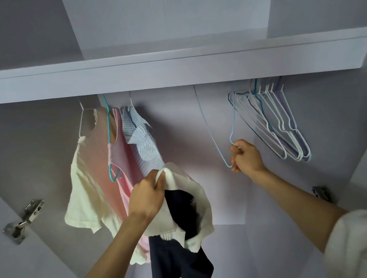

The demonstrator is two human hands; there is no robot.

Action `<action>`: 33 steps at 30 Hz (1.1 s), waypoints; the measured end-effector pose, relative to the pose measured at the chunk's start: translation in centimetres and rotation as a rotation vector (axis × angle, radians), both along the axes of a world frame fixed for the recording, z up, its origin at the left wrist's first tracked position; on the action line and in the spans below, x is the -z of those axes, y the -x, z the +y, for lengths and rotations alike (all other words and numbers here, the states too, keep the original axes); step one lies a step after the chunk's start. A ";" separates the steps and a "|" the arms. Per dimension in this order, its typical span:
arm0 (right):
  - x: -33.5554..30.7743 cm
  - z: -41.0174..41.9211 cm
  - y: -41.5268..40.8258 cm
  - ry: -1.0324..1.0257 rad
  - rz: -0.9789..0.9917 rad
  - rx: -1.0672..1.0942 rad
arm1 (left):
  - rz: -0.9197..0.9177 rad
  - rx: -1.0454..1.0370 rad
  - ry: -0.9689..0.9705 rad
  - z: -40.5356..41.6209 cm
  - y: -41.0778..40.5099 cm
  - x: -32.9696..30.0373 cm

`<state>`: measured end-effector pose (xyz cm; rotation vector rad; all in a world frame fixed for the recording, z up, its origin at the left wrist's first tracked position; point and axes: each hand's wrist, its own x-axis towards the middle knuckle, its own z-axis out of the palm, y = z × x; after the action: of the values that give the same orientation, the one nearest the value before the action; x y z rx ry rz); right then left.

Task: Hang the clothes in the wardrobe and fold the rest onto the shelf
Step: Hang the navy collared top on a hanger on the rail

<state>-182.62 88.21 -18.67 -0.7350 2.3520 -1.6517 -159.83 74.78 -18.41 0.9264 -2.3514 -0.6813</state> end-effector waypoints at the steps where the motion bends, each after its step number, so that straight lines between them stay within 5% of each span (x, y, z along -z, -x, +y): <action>1: 0.0 0.1 0.0 -0.011 -0.004 -0.003 | 0.006 0.015 -0.017 0.0 -0.2 0.1; 18: 10.9 4.7 -13.0 -0.159 -0.274 -0.524 | 0.311 0.215 -0.539 1.8 -5.2 4.1; 25: 9.8 3.8 -13.9 -0.291 -0.210 -0.710 | 0.368 0.218 -0.456 1.9 -6.8 3.9; 33: 4.3 -1.2 -15.7 0.385 -1.008 -0.538 | 0.387 0.287 -0.324 2.8 -8.9 0.8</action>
<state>-166.89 87.04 -22.97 -0.3706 1.0602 -1.6501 -150.90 77.55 -19.19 0.5193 -2.0732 -1.2630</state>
